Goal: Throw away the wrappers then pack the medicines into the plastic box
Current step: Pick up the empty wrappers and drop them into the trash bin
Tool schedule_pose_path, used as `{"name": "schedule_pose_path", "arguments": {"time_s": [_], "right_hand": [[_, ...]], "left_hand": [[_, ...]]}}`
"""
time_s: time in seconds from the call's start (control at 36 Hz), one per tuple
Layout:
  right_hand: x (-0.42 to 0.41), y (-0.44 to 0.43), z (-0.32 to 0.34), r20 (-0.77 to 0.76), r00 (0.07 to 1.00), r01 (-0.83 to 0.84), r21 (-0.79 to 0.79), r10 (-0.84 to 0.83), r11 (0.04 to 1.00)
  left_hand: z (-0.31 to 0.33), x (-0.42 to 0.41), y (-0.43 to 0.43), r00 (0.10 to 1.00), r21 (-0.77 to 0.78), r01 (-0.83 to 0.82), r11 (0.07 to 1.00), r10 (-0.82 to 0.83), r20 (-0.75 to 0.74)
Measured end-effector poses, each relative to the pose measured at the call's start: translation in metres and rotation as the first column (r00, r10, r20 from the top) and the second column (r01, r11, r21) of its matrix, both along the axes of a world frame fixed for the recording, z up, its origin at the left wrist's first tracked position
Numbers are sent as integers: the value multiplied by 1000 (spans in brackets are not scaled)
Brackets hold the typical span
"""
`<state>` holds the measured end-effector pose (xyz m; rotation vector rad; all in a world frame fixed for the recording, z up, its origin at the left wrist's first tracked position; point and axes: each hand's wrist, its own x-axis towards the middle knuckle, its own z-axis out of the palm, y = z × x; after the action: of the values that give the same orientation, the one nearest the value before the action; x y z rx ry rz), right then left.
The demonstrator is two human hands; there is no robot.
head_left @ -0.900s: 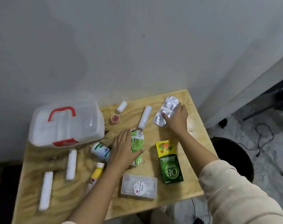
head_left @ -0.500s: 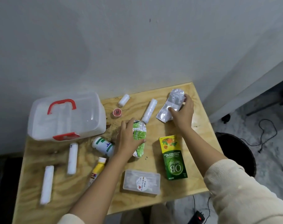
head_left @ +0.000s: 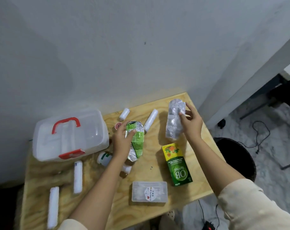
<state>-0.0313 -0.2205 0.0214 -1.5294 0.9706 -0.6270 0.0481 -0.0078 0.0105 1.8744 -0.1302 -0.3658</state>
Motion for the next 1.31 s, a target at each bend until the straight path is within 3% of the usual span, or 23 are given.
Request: {"name": "schedule_pose_path", "arguments": {"time_s": [0.25,0.58,0.92,1.31], "right_hand": [[-46,-6,58,96,987,137,-52,-132,989],[-182,-73,83,27,927,374,-126,-373,919],[-295,-172,-18,-267,817,524,-28,-512,851],[-327,-228,-149,-423,793,508,66,-437,859]], "left_hand": [[59,2,-34,991,-90,107,990,-99,92],[95,-75,-177,877,-124,477,870,-464,123],[8,-183,-340,671,34,741,670,-741,-11],[-132,-238,-424,599,294,788,540,-784,-165]]}}
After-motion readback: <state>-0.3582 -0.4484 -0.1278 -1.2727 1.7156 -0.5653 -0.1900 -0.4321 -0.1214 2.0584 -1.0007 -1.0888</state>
